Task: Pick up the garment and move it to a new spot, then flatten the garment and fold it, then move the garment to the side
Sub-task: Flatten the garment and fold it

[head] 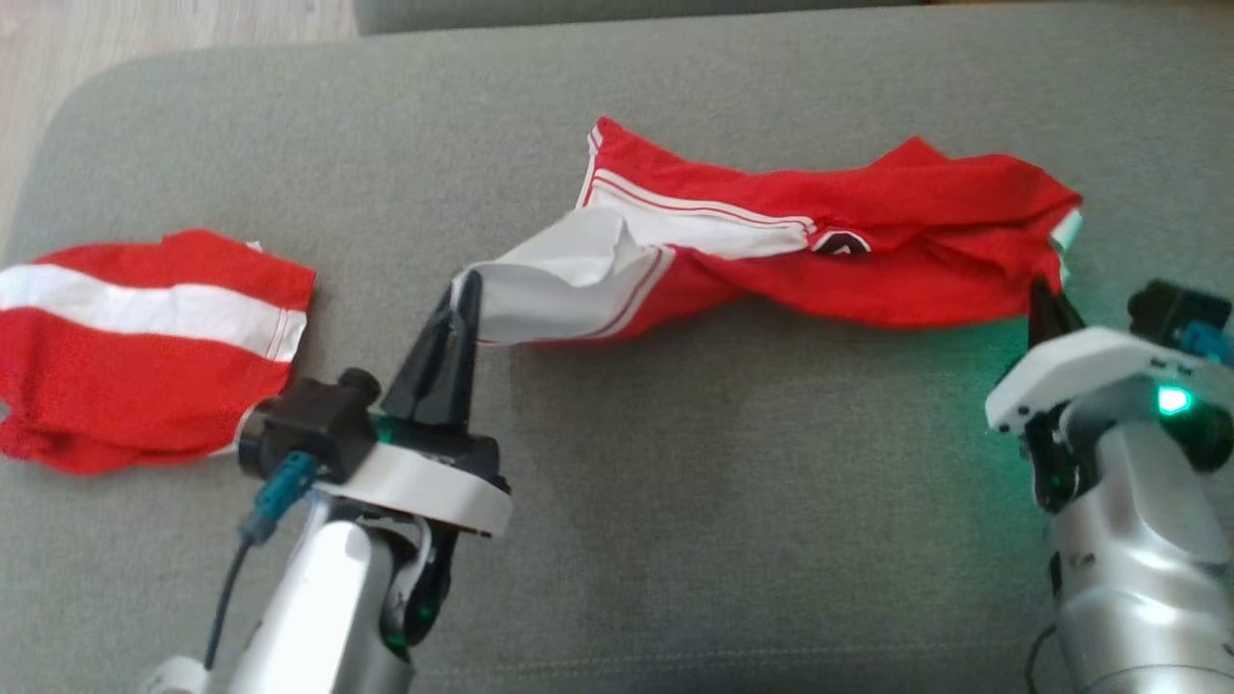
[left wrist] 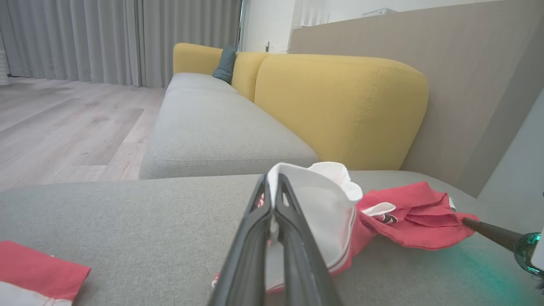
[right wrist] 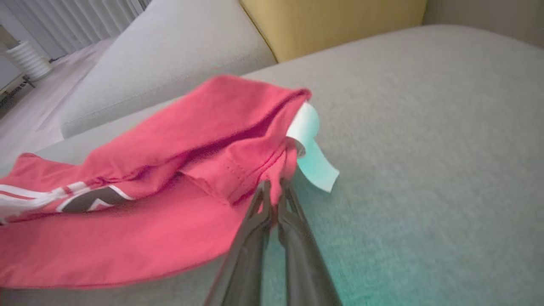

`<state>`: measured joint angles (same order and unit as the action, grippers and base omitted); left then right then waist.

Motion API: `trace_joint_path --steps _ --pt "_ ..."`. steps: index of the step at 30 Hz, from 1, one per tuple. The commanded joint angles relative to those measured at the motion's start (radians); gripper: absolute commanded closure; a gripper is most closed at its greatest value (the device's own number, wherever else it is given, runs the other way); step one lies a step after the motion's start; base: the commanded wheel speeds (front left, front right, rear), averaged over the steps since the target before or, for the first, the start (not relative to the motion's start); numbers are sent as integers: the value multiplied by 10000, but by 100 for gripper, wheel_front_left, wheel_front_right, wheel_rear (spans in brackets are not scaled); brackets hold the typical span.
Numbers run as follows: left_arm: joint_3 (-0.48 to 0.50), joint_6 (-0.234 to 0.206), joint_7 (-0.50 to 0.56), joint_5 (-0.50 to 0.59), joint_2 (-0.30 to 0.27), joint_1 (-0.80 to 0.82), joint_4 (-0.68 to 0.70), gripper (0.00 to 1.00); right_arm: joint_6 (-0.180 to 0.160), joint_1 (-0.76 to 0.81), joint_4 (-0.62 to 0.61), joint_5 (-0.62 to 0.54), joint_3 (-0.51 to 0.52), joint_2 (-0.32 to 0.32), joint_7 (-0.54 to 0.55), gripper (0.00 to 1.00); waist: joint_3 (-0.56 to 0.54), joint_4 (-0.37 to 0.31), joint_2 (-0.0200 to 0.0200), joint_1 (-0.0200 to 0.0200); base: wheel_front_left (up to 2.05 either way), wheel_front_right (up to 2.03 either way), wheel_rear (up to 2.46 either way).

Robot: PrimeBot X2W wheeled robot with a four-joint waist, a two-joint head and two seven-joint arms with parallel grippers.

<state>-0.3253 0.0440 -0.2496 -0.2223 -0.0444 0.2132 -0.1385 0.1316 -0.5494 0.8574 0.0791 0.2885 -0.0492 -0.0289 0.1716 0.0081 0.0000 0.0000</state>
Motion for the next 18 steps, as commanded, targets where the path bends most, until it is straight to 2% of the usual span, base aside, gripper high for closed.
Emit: trace_joint_path --steps 1,8,13,15,18 --pt "477 -56 -122 18 -59 369 380 100 -9 -421 -579 -23 -414 -23 127 100 -181 -120 0 0 0 0 0" --pt "1278 131 -122 134 -61 873 1015 100 -9 -466 -2993 1156 -1857 -498 1755 100 -899 -469 0 0 0 0 0" --pt "1931 427 -122 350 -589 1874 1583 100 -9 -916 -4920 2504 -2424 -959 3000 100 -1561 -723 0 0 0 0 0" --pt "2151 567 -122 418 -1017 2658 1904 100 -9 -1381 -5792 3222 -2536 -1044 3500 100 -1844 -868 0 0 0 0 0" --pt "2321 641 -119 275 -1275 3393 2103 100 -9 -1823 -6332 3886 -2460 -890 3804 100 -2104 -1025 0 0 0 0 0"
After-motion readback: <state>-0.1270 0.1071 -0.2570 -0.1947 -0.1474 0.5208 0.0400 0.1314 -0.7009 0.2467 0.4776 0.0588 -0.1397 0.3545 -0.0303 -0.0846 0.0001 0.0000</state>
